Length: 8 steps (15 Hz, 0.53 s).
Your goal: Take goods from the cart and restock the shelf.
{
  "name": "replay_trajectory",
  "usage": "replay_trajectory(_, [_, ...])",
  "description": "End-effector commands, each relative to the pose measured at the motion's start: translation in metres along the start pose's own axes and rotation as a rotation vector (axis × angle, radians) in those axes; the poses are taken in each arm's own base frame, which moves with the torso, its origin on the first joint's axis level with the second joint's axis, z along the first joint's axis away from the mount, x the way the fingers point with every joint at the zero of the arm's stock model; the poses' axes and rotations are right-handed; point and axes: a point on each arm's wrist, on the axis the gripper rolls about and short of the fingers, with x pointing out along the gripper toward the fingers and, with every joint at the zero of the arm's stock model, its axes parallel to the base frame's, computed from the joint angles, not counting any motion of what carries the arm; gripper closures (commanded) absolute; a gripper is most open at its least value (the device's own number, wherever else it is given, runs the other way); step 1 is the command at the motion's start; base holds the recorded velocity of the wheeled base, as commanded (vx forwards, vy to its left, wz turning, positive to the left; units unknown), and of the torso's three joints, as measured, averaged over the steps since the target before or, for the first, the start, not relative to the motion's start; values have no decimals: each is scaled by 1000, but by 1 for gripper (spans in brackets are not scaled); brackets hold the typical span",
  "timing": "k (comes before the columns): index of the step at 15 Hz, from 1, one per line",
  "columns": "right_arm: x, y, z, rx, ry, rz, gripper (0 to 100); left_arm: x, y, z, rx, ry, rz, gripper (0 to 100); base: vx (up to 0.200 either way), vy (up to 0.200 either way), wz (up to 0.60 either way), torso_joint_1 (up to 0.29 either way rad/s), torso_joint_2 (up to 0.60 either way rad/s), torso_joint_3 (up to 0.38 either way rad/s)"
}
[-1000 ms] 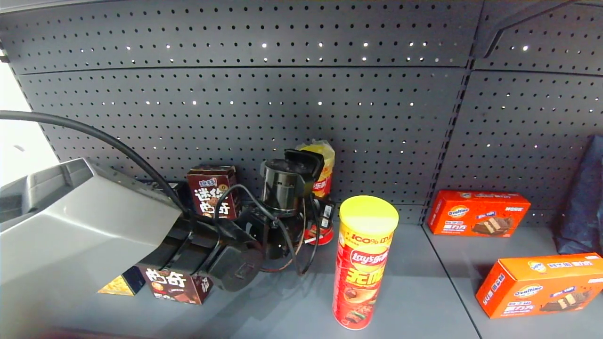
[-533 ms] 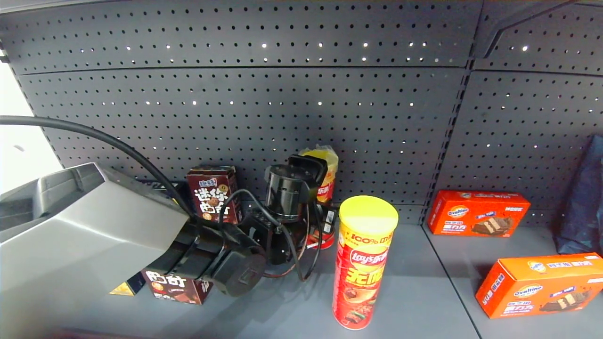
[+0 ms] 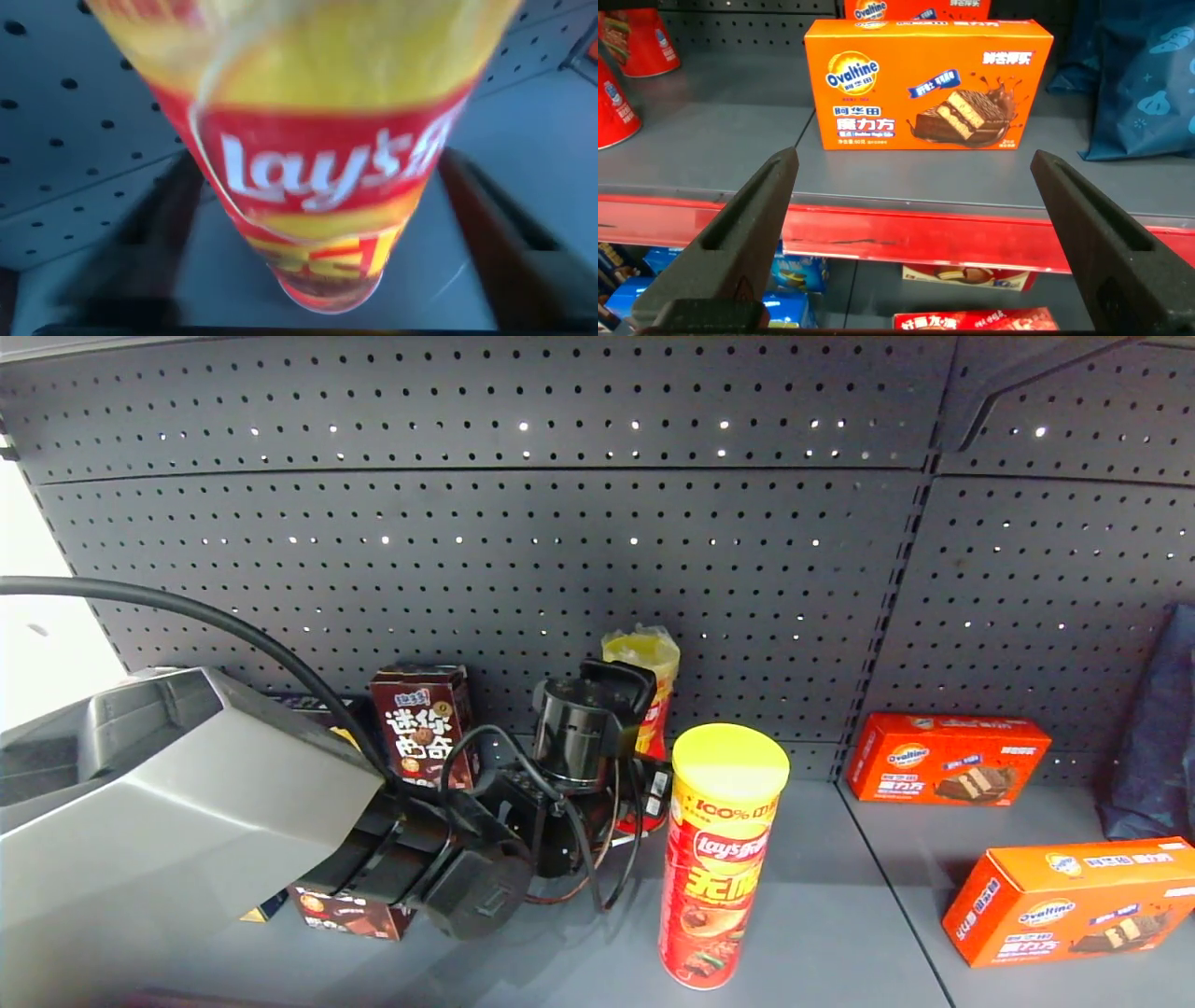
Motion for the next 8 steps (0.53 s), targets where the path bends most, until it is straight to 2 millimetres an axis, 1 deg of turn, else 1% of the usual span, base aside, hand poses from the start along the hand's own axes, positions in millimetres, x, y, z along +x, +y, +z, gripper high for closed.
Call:
replay_trajectory(1, [0, 0, 0, 0, 1, 0, 0, -2, 0, -1, 0, 2, 2, 0, 0, 0, 0, 0, 0, 0])
replay_trajectory(4, [0, 0, 0, 0, 1, 0, 0, -13, 4, 4, -2, -7, -1, 0, 0, 0, 0, 0, 0, 0])
replay_trajectory(6, [0, 0, 0, 0, 1, 0, 0, -31, 9, 10, -3, -16, -3, 0, 0, 0, 0, 0, 0, 0])
replay_trajectory(8, [0, 0, 0, 0, 1, 0, 0, -41, 12, 13, -4, -19, -3, 0, 0, 0, 0, 0, 0, 0])
